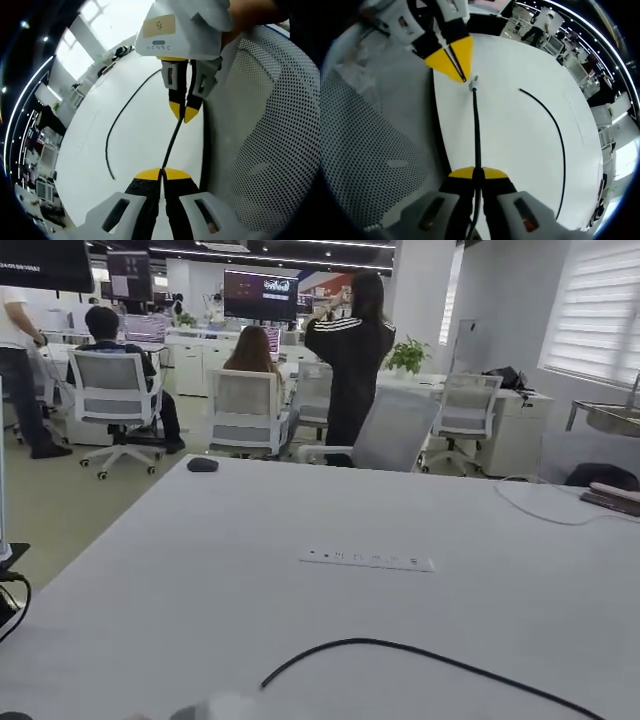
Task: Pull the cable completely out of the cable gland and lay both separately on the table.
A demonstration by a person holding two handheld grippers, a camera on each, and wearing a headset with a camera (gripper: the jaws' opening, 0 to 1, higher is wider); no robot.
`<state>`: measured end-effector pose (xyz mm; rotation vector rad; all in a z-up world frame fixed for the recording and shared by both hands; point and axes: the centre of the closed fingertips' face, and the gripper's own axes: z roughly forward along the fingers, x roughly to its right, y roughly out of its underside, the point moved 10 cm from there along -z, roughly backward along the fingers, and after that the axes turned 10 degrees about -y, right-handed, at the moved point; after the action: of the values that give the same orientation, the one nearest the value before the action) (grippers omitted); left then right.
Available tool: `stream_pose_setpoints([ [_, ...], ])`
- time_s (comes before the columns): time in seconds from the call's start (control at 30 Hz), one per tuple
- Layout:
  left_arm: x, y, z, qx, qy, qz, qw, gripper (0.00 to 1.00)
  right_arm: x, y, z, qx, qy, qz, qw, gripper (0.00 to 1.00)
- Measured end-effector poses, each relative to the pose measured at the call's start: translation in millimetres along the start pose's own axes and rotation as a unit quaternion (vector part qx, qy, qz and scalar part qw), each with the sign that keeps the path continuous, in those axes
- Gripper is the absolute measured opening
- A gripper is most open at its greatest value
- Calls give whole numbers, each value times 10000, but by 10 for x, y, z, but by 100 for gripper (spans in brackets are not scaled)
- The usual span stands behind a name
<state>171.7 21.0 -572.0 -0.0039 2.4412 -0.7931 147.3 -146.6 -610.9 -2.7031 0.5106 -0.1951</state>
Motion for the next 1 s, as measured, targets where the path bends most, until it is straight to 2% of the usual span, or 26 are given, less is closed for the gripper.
stream_pose_setpoints([
  [0.07, -68, 72, -60, -39, -15, -85, 10000, 3, 9, 14, 11, -42, -11, 28, 10000, 2],
  [0.13, -163, 205, -119, -150, -48, -91, 9998, 3, 13, 38, 23, -120, -47, 81, 9999, 2],
  [0.27, -395, 537, -249, -404, -195, -505, 9977, 3, 2, 65, 39, -227, -107, 135, 9996, 2],
  [0.33, -488, 659, -287, -500, -242, -484, 9973, 5, -4, 73, 47, -270, -147, 155, 9994, 2],
  [0.4, -598, 810, -297, -755, -254, -472, 9957, 11, -14, 73, 52, -292, -192, 149, 9993, 2],
  [0.47, -668, 913, -273, -869, -277, -412, 9950, 16, -16, 75, 61, -312, -217, 160, 9992, 2],
  [0.53, -695, 964, -221, -906, -199, -336, 9951, 18, -20, 77, 62, -321, -238, 161, 9991, 2],
  [0.6, -698, 989, -108, -902, -18, -63, 9959, 21, -18, 86, 71, -333, -265, 188, 9989, 2],
  [0.73, -653, 995, 146, -736, 337, 380, 9960, 25, -23, 102, 78, -387, -309, 213, 9985, 2],
  [0.83, -617, 1033, 377, -688, 628, 405, 9948, 27, -27, 112, 85, -395, -346, 255, 9983, 2],
  [1.0, -566, 1075, 625, -576, 946, 579, 9922, 31, -33, 136, 104, -477, -416, 319, 9975, 2],
])
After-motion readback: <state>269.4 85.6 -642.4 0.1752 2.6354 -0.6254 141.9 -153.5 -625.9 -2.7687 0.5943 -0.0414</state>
